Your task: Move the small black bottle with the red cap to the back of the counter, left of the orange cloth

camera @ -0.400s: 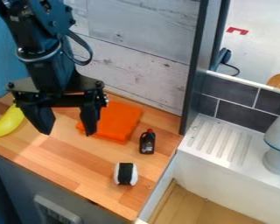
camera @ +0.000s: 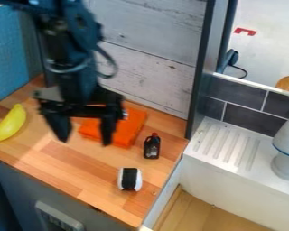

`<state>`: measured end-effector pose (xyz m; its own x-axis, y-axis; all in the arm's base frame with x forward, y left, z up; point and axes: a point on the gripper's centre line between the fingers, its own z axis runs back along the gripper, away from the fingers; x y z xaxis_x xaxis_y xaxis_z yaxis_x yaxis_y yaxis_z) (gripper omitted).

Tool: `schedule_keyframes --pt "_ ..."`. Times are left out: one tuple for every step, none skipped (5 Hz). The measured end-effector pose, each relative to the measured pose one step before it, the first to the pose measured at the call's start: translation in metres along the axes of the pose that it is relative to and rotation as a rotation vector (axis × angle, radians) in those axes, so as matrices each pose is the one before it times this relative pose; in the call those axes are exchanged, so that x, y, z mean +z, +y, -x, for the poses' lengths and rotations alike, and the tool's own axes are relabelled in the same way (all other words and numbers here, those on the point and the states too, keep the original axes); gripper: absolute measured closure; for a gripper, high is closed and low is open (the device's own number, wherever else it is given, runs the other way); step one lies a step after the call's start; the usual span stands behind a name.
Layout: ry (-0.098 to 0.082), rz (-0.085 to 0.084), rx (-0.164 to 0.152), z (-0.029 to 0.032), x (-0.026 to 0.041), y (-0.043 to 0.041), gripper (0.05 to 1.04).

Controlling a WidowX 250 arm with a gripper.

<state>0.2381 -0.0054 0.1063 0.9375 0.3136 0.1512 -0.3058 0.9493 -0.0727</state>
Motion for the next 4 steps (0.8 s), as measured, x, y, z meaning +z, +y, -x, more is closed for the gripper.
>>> schedule_keyframes --pt "0.0153 -0.0082 -0.0862 -0.01917 -0.01206 -0.00643 0.081" --pt "0.0263 -0.0170 -0.0674 -0.01724 -0.01296 -0.00267 0.081" --pt "0.0129 -0.0090 -0.1387 -0.02217 -0.00949 -0.00273 0.081" --pt "-0.0211 -0.0086 -0.1832 -0.01901 -0.00570 0.00041 0.081"
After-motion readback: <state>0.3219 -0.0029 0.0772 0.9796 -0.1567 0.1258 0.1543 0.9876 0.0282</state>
